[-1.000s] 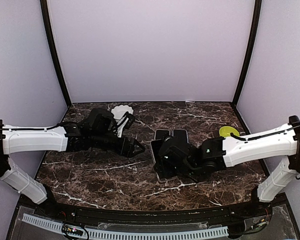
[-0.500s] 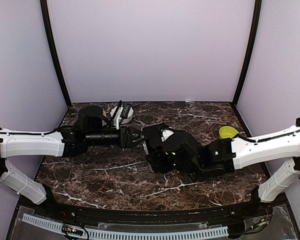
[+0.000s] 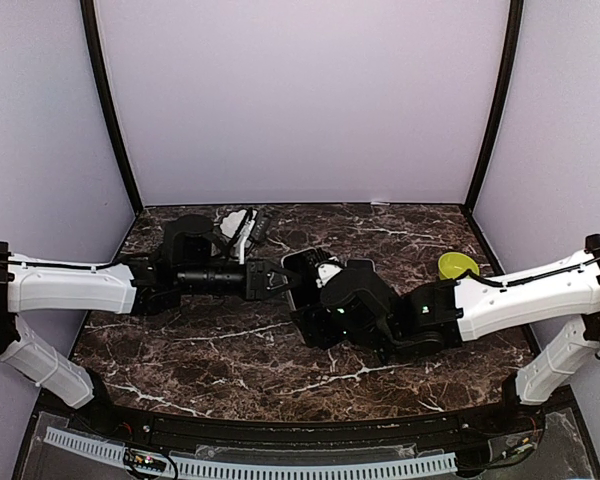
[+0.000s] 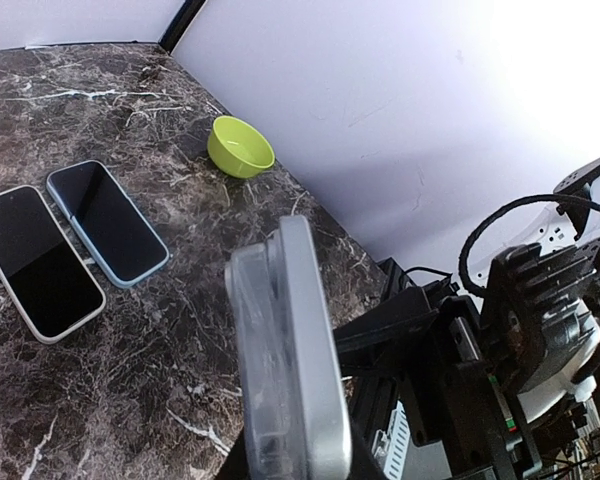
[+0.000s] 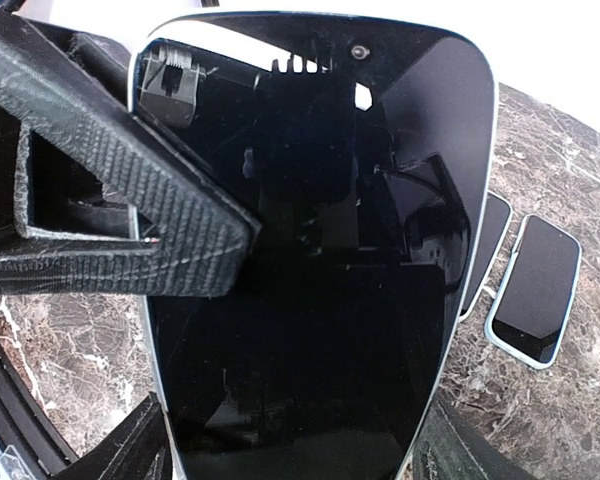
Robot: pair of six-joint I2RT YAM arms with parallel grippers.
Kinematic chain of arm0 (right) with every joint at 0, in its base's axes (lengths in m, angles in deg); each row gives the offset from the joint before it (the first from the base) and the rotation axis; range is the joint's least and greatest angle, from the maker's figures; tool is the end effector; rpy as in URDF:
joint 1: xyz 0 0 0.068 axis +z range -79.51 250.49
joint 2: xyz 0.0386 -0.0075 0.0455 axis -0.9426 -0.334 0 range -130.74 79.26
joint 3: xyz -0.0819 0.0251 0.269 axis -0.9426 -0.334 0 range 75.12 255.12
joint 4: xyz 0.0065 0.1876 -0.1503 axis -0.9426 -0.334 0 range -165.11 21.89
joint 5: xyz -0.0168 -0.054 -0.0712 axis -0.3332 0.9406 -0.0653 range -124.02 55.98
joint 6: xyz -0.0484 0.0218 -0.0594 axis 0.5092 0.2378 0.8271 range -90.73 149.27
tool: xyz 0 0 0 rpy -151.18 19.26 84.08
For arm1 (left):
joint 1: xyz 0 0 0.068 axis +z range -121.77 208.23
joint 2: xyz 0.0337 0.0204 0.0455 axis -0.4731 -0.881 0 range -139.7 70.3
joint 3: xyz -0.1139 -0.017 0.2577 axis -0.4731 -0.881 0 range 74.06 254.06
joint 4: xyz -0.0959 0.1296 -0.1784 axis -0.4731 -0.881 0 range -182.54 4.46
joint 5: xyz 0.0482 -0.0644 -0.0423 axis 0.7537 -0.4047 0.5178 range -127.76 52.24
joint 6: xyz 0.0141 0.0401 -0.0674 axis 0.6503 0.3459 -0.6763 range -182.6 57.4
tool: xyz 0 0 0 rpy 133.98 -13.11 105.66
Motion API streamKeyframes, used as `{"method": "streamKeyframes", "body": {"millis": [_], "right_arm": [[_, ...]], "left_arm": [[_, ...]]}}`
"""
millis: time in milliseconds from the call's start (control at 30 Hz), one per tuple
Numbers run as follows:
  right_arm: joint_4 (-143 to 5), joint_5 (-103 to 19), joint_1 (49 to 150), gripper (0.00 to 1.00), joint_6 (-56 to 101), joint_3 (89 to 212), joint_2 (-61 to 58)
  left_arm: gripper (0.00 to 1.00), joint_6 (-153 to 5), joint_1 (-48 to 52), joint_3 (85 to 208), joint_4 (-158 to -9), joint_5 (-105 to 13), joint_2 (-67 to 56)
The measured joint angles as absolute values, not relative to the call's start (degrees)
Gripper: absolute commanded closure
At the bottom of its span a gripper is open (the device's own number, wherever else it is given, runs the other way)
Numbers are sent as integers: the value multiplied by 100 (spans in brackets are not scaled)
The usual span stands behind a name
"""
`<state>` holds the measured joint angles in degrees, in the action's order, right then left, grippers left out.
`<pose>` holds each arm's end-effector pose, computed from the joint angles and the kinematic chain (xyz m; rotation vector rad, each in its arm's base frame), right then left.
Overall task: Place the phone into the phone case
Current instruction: Press the phone at the top left corner of the phone case.
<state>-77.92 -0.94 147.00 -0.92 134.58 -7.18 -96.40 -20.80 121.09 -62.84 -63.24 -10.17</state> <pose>0.1143 0.3159 0.2606 -0.5409 2.0628 0.4739 0.1919 -0.2663 0.2856 0.6177 1.8766 -1.3931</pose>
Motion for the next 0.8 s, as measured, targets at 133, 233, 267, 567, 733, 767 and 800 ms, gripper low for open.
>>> {"method": "streamKeyframes", "body": {"millis": [133, 233, 267, 567, 733, 767, 800], "right_arm": [[-7754, -63, 14700, 13, -46, 13460, -735], [-7759, -87, 14700, 2, -22, 13460, -733], [-7722, -100, 14704, 1, 21, 13464, -729], [-7562, -603, 14696, 1, 515, 13169, 52], [-7186, -865, 14512, 2, 784, 13147, 286], [-7153, -902, 14447, 1, 810, 13154, 268], [-7140, -952, 14379, 2, 835, 13171, 235]], "left_arm": [[100, -9616, -2080, 12109, -6297, -6344, -1021], [100, -9395, -2080, 12124, -6378, -6313, -1019], [100, -9260, -2080, 12124, -6503, -6269, -1019], [100, -7668, -2080, 11658, -7217, -5498, -582], [100, -7159, -2085, 11223, -7154, -5093, -156], [100, -7115, -2096, 11125, -7095, -5041, -101], [100, -7089, -2109, 11059, -7056, -5008, -73]]}}
